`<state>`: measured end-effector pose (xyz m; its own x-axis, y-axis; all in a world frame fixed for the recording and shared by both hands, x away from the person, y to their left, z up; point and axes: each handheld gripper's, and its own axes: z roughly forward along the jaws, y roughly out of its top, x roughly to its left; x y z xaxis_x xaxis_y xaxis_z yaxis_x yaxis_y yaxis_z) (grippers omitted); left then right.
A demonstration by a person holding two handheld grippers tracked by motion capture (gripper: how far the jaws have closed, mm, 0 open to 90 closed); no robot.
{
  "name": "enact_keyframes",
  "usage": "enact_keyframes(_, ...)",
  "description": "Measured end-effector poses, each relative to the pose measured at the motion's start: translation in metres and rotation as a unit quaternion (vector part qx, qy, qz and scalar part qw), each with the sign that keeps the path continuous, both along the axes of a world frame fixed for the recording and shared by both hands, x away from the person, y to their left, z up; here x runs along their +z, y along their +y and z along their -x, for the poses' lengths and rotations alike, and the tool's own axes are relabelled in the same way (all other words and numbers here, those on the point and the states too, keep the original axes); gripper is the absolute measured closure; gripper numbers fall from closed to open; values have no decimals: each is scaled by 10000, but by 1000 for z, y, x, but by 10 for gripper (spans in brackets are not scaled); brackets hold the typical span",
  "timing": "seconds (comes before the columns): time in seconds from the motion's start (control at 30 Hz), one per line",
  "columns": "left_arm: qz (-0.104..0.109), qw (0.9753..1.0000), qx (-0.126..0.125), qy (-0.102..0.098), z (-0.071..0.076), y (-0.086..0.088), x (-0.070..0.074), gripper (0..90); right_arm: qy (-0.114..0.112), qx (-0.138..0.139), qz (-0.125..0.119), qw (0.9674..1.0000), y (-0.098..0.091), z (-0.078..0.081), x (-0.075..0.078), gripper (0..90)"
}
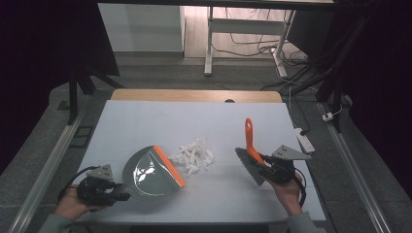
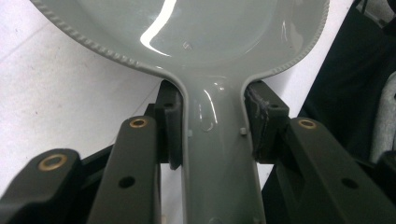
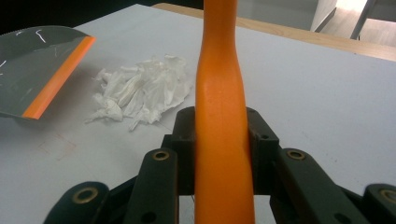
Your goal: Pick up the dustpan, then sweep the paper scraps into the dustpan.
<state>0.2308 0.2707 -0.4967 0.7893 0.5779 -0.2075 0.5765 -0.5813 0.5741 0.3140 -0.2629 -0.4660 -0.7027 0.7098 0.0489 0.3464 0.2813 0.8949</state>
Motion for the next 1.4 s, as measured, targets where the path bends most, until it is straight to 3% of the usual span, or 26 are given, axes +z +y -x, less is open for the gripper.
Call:
enact_keyframes(0.7,-90,9998,18,168,-2,2,-8,618,-118,107,-57,9999,11,-3,11,701)
enact_keyframes(1.4,-114,9996,61,270,-7,4,-12,618,120,217,180,9995,61,-54,14,701)
